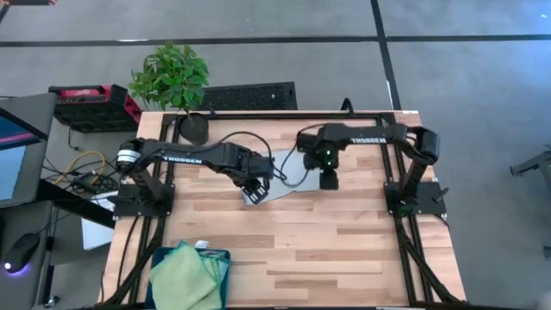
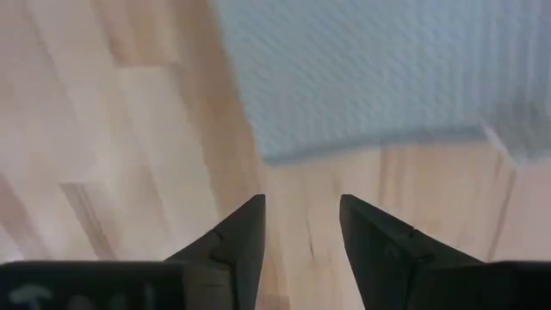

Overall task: Fold microfiber towels
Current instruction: Fold the gray microfiber towel

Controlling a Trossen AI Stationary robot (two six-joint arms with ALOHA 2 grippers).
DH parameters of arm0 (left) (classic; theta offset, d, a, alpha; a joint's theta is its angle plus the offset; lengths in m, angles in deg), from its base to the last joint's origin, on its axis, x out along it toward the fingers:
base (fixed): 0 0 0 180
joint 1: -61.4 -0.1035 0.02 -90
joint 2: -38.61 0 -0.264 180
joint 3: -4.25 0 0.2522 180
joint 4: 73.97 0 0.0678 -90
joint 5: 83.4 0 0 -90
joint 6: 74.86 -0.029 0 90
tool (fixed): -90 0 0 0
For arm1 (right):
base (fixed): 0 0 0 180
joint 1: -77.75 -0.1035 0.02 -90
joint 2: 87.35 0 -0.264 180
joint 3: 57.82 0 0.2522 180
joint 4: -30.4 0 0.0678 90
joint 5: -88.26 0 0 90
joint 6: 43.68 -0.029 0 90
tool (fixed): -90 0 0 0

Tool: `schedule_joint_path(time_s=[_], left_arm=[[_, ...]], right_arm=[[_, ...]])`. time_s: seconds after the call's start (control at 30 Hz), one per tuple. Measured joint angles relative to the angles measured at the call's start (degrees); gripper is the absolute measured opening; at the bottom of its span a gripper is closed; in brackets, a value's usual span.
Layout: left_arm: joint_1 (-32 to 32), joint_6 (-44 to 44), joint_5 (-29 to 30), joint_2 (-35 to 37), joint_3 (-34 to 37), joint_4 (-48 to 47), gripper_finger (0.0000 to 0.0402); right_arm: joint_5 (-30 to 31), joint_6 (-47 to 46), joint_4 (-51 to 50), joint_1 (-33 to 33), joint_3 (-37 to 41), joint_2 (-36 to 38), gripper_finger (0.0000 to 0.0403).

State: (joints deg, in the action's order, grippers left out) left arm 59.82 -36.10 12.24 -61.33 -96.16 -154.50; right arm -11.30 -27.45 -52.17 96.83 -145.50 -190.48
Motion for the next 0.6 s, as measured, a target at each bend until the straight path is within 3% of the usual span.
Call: schedule_joint_path(time_s=[0.3,0.5,0.6], left_arm=[[4.76,4.16,3.27,0.02,-4.32,-6.41,0.0131],[7.67,5.47,6.65,0.02,-6.53,-9.77,0.0131],[8.43,5.47,7.18,0.02,-7.04,-9.97,0.0131]], right_arm=[[0.71,7.79,12.4,-10.95,6.17,0.82,0.0172],[11.6,5.11,20.07,-13.84,9.46,0.7,0.0172],[12.88,2.69,20.45,-14.19,9.41,0.72,0.0173]])
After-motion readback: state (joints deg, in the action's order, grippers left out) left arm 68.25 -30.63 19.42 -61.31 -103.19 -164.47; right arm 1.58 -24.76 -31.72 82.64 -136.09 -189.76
